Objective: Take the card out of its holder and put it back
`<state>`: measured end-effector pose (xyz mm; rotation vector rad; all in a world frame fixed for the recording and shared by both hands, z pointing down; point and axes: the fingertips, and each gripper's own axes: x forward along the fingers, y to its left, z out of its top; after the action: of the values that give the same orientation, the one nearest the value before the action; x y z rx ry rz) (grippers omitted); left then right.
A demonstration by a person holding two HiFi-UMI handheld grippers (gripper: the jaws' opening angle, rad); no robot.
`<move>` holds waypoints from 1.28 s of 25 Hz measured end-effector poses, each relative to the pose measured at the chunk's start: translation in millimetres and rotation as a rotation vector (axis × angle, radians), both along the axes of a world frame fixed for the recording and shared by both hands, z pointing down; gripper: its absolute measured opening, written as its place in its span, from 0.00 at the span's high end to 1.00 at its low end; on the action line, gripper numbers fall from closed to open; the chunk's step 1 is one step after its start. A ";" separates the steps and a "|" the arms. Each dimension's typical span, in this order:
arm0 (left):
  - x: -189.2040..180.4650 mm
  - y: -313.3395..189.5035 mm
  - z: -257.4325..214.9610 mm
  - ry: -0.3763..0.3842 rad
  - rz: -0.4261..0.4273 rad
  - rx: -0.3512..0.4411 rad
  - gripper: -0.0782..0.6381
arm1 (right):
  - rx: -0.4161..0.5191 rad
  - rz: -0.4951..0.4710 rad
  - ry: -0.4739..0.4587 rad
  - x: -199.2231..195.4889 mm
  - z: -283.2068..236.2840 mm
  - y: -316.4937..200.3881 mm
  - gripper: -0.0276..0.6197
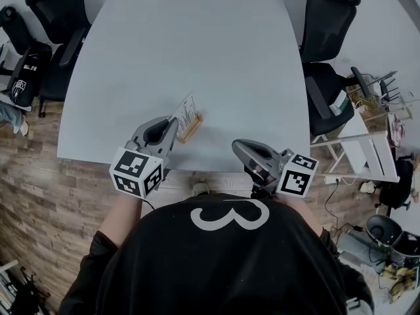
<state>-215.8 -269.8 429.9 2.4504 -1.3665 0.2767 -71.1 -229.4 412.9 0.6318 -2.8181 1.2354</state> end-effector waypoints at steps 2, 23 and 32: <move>0.9 1.1 2.2 -0.002 -0.005 0.000 0.86 | 0.000 0.002 0.000 0.6 1.2 -0.2 0.94; 6.2 10.1 46.0 -0.050 0.021 -0.086 0.86 | -0.015 0.028 -0.001 5.4 8.1 2.1 0.94; 8.0 10.5 44.5 -0.037 0.043 -0.086 0.85 | -0.017 0.029 -0.003 7.8 7.8 6.4 0.94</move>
<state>-207.8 -259.3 474.3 2.4173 -1.2906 0.3849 -63.3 -223.1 420.7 0.6736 -2.8078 1.2645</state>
